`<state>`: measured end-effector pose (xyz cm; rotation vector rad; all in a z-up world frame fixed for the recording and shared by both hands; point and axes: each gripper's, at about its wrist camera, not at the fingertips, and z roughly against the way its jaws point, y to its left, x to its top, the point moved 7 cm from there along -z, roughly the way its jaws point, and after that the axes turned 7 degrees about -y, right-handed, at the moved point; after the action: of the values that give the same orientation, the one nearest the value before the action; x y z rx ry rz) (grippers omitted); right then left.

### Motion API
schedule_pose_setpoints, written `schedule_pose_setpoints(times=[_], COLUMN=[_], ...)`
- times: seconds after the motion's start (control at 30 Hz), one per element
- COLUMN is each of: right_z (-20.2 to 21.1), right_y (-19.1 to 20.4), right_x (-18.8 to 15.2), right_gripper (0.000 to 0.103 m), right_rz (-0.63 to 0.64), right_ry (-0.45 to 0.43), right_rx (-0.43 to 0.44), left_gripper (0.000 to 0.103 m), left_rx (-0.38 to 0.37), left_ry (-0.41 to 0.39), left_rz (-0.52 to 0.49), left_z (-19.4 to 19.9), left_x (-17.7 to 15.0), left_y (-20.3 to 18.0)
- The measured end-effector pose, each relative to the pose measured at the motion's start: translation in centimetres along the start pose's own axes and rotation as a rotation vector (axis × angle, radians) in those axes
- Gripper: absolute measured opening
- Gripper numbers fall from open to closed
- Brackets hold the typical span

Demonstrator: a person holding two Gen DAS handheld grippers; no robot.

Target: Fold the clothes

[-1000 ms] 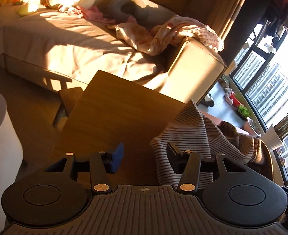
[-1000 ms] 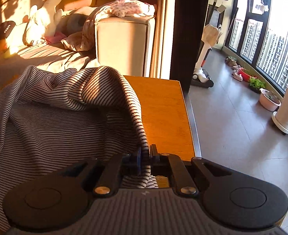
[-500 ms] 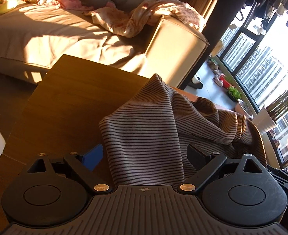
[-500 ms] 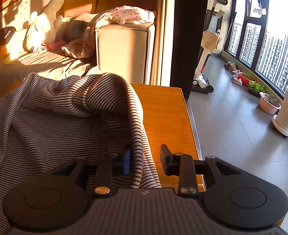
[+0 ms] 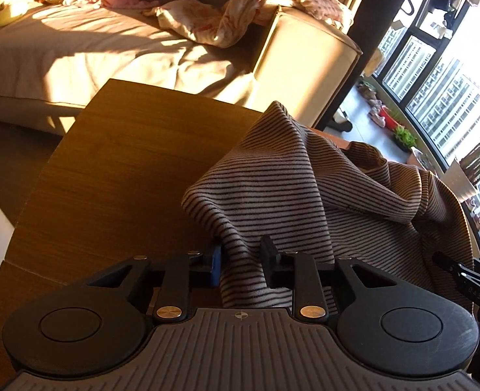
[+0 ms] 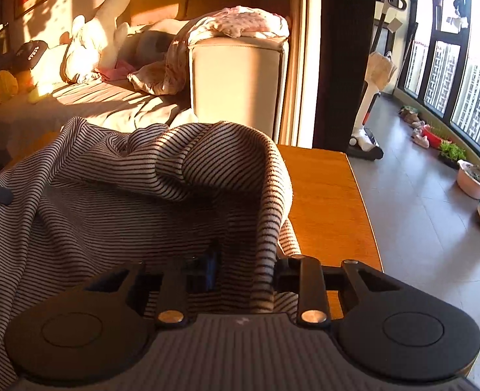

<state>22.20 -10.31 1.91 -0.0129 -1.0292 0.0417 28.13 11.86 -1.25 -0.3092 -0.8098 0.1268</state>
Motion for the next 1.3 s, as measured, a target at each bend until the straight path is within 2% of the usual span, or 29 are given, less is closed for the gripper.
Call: schedule_pose_setpoints(times=[0.17,0.3,0.33,0.37,0.4,0.43,0.47,0.53,0.63,0.73,0.8,0.87,0.9,0.93,0.97,1.0,1.03,1.1,1.17,1.2,1.27,1.3], right_z=[0.0,-0.3,-0.5,-0.7,-0.8,-1.0,-1.2,-1.6,-2.1,-2.7,-3.2,-4.8,-5.5,-6.0,-6.2,-6.2,-5.9,-4.7,-3.2,-2.6,-1.4,-1.2], right_y=[-0.2,-0.8,-0.7,-0.7,-0.6,-0.5,-0.4,-0.3,-0.1,0.2,0.3,0.6,0.8,1.0,1.4,1.8,2.2,3.0,3.8,4.0,4.1,3.8], right_x=[2.4,3.3,3.4,3.5,3.6,3.7,3.8,4.0,4.3,4.6,4.8,4.8,4.6,4.3,4.1,3.9,3.8,3.9,4.2,4.5,5.0,5.8], right_gripper=[0.031,0.061,0.062,0.062,0.062,0.062,0.062,0.062,0.063,0.064,0.066,0.066,0.063,0.047,0.038,0.025,0.019,0.014,0.011,0.01,0.009,0.009], right_rz=[-0.003,-0.022,-0.025,-0.028,-0.031,-0.034,-0.038,-0.044,-0.053,-0.062,-0.068,-0.069,-0.06,-0.051,-0.044,-0.037,-0.032,-0.024,-0.01,-0.009,-0.013,-0.014], right_ry=[-0.068,-0.073,-0.073,-0.073,-0.072,-0.072,-0.072,-0.071,-0.071,-0.07,-0.066,-0.026,-0.009,0.007,0.015,0.017,0.01,-0.011,-0.031,-0.039,-0.064,-0.088], right_rx=[-0.02,-0.015,-0.013,-0.011,-0.009,-0.007,-0.004,0.0,0.007,0.013,0.019,0.037,0.047,0.059,0.075,0.09,0.104,0.139,0.172,0.183,0.187,0.169], left_gripper=[0.018,0.02,0.027,0.045,0.058,0.079,0.093,0.099,0.103,0.103,0.103,0.103,0.103,0.103,0.101,0.097,0.089,0.082,0.063,0.059,0.042,0.037], left_rx=[-0.005,-0.014,-0.013,-0.017,-0.026,-0.033,-0.041,-0.062,-0.098,-0.065,-0.046,-0.026,-0.016,-0.006,0.004,0.014,0.023,0.038,0.029,0.022,0.018,0.023], left_ry=[-0.016,-0.039,-0.054,-0.068,-0.086,-0.11,-0.135,-0.182,-0.22,-0.253,-0.219,-0.186,-0.169,-0.153,-0.136,-0.119,-0.102,-0.078,-0.081,-0.079,-0.084,-0.089], left_rz=[-0.012,-0.023,-0.023,-0.019,-0.006,0.015,0.036,0.05,0.001,-0.092,-0.103,-0.115,-0.121,-0.127,-0.133,-0.139,-0.145,-0.158,-0.167,-0.166,-0.174,-0.185], left_z=[0.4,0.6,0.6,0.7,0.7,0.9,1.0,1.4,1.9,1.7,0.2,-1.3,-2.0,-2.7,-3.4,-4.1,-4.8,-5.9,-5.6,-5.5,-5.0,-4.9], left_x=[0.5,0.8,1.0,1.3,1.6,2.0,2.3,3.0,4.1,5.3,4.9,4.4,4.2,4.0,3.7,3.5,3.3,3.0,3.1,3.2,3.3,3.4], left_y=[-0.1,-0.4,-0.4,-0.5,-0.7,-0.8,-1.0,-1.7,-3.3,-4.5,-4.0,-3.6,-3.4,-3.2,-2.9,-2.7,-2.5,-2.2,-2.2,-2.2,-2.3,-2.4])
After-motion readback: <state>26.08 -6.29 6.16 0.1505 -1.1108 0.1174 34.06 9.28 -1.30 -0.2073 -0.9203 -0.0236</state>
